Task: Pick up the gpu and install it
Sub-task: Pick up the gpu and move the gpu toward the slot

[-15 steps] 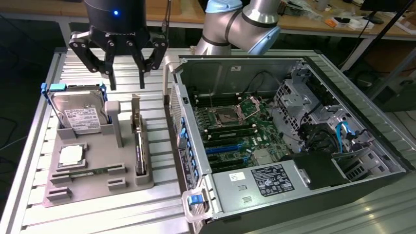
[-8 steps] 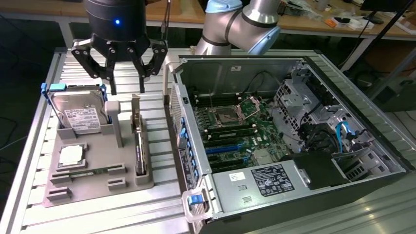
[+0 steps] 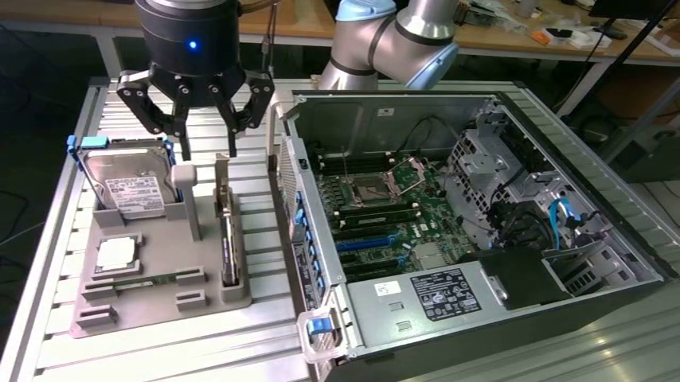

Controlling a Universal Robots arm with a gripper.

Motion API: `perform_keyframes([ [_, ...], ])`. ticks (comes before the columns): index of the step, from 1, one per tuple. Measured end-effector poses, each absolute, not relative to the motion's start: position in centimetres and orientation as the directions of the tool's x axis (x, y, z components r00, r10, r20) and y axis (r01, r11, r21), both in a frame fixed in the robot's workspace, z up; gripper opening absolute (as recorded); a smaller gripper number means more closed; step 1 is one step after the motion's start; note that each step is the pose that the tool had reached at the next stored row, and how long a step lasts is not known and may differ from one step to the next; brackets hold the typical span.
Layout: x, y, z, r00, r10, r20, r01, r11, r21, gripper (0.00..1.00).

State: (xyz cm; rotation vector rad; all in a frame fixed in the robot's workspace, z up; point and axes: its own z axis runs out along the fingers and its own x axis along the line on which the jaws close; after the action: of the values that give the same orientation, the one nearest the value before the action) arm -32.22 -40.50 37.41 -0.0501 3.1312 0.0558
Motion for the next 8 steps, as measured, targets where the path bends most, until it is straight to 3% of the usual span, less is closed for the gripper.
perform_keyframes([
  [8, -32.2, -40.6, 36.2, -0.999, -0.032, -0.01, -0.032, 0.999, 0.036, 0.54],
])
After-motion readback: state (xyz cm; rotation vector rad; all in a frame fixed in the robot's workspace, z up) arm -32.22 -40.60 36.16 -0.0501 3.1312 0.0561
